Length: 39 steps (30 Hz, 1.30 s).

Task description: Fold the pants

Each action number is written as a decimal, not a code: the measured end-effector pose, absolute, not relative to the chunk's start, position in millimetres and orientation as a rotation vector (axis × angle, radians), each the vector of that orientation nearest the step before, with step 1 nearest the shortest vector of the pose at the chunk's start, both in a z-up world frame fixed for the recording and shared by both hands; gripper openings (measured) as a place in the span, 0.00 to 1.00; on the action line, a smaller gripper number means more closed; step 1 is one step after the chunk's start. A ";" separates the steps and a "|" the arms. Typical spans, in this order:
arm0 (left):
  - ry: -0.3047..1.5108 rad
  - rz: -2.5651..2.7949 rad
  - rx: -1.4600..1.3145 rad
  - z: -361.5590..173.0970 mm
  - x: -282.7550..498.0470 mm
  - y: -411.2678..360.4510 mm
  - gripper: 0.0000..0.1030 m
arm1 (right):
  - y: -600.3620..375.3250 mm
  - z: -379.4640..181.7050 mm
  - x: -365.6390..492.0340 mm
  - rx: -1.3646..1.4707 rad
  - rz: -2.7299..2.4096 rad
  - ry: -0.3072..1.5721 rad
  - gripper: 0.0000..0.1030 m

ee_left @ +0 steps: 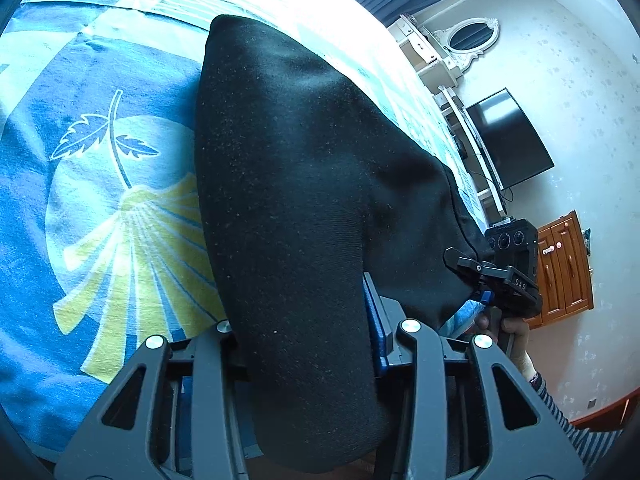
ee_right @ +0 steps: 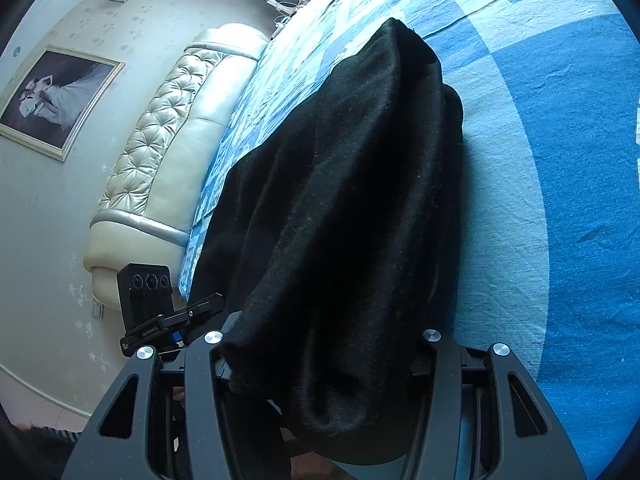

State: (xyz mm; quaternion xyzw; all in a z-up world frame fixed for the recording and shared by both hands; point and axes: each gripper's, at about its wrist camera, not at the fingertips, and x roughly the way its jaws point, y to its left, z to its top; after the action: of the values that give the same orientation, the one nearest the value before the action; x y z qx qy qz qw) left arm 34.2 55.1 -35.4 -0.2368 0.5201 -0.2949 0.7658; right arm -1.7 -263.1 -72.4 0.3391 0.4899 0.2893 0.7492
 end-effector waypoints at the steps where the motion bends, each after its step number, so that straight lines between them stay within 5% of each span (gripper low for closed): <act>1: 1.127 -0.639 -0.519 -35.7 33.5 55.0 0.44 | -263.4 -72.0 -2.5 0.744 0.631 1.065 0.54; 5: 1.103 -0.635 -0.529 -31.2 28.9 55.9 0.49 | -276.5 -69.6 -10.8 0.734 0.638 1.039 0.67; 14: 1.023 -0.652 -0.561 -3.7 17.5 90.9 0.69 | -344.1 -47.5 -8.3 0.833 0.600 0.931 0.77; 28: 1.110 -0.663 -0.660 -43.9 145.7 71.3 0.73 | -316.9 -75.1 85.4 0.864 0.597 1.019 0.80; 30: 1.113 -0.644 -0.606 -44.2 148.3 64.8 0.64 | -305.3 -71.4 85.3 0.765 0.591 1.047 0.76; 32: 1.104 -0.627 -0.532 -43.0 145.1 59.8 0.51 | -300.5 -73.7 85.5 0.751 0.587 1.074 0.54; 39: 1.070 -0.601 -0.461 -26.6 143.2 62.8 0.26 | -301.3 -52.7 84.4 0.744 0.611 0.985 0.39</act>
State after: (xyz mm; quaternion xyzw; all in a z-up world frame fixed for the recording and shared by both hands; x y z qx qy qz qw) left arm 143.2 62.8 -26.6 -0.2145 0.4977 -0.2795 0.7926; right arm 84.4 -301.3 -52.7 0.3432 0.4547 0.2818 0.7720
